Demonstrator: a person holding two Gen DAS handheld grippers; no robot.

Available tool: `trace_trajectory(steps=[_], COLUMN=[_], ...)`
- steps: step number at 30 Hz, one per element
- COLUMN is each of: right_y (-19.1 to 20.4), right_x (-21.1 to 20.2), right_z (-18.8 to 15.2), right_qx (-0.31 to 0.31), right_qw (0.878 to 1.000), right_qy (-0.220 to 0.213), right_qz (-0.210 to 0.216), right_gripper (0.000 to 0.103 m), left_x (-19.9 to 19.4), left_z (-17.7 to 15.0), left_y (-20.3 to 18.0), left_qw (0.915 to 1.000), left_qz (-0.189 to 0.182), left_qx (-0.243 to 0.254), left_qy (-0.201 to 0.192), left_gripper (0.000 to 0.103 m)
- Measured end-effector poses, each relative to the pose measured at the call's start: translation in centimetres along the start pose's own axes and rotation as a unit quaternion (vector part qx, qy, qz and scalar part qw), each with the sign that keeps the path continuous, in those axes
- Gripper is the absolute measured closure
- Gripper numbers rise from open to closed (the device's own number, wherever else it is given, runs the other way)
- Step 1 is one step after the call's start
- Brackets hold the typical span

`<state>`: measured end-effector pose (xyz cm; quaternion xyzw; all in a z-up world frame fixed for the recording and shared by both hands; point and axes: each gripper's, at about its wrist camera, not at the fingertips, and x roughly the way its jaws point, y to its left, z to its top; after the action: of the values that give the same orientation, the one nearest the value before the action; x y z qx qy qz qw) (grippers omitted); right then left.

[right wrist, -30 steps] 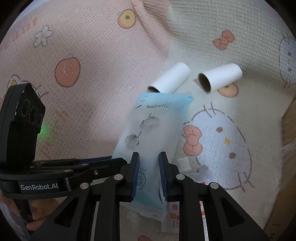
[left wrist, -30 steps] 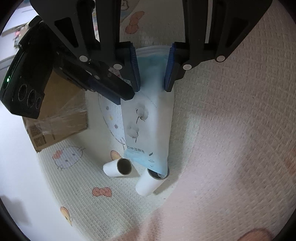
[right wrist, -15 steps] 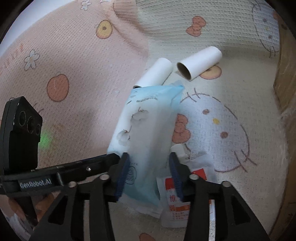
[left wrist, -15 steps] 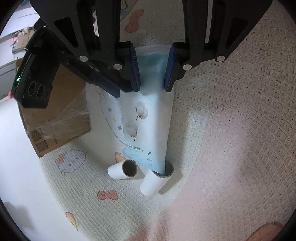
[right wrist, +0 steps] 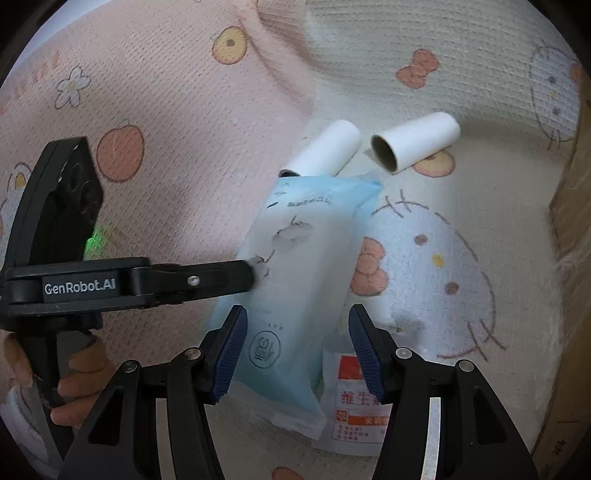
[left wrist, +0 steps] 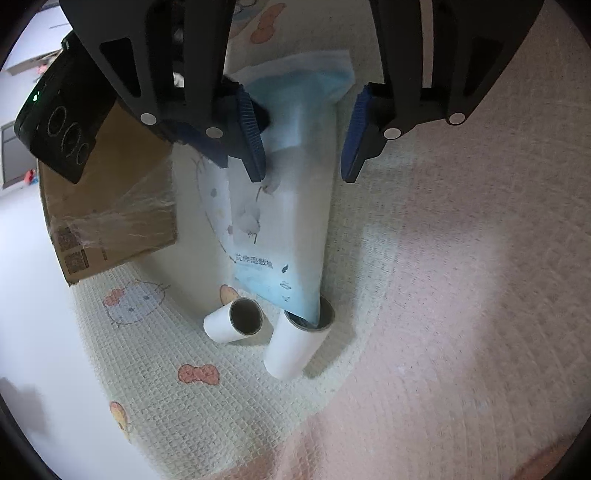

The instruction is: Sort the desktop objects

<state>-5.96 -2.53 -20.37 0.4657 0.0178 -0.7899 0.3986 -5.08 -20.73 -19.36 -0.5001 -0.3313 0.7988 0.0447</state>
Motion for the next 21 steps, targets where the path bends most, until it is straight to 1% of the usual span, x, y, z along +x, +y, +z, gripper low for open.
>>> trace_trajectory(steps=[2,6,10,11,13,16,19,21], right_y=[0.1,0.0,0.2,0.4,0.8,1.5,1.7,1.7], right_x=[0.4,0.6,1.1,1.2,1.2,1.0,0.6,0.2], right_z=[0.3,0.6,0.9,0.9,0.9,0.8,1.3,1.6], right_qx=[0.005,0.003,0.001,-0.001,-0.008,-0.028,-0.031,-0.034], right_qw=[1.0,1.0,1.0,1.0,1.0,0.999,0.999,0.999], right_qy=[0.001,0.004,0.01,0.014,0.016,0.01,0.004,-0.001], right_qz=[0.005,0.005,0.019,0.027,0.021,0.015,0.017,0.024], right_gripper=[0.048,0.042,0.042,0.042,0.04,0.04,0.04,0.04], left_x=[0.5,1.0,1.1,1.0,1.0,0.5,-0.2,-0.7], left_z=[0.0,0.0,-0.2,-0.3,-0.5,-0.9,-1.1,-1.2], left_y=[0.2,0.3,-0.2,-0.5,-1.1,-2.1,-2.7,-2.7], left_qw=[0.9998,0.9985,0.9985,0.9989,0.9996,0.9999,0.9997,0.9995], left_qz=[-0.012,-0.037,-0.041,-0.036,-0.023,-0.005,0.002,0.001], left_qx=[-0.017,-0.041,-0.035,-0.029,-0.015,0.01,0.017,0.011], left_qy=[0.002,0.005,0.009,0.008,0.005,-0.004,-0.018,-0.028], left_gripper=[0.056,0.056,0.056,0.056,0.056,0.056,0.056,0.056])
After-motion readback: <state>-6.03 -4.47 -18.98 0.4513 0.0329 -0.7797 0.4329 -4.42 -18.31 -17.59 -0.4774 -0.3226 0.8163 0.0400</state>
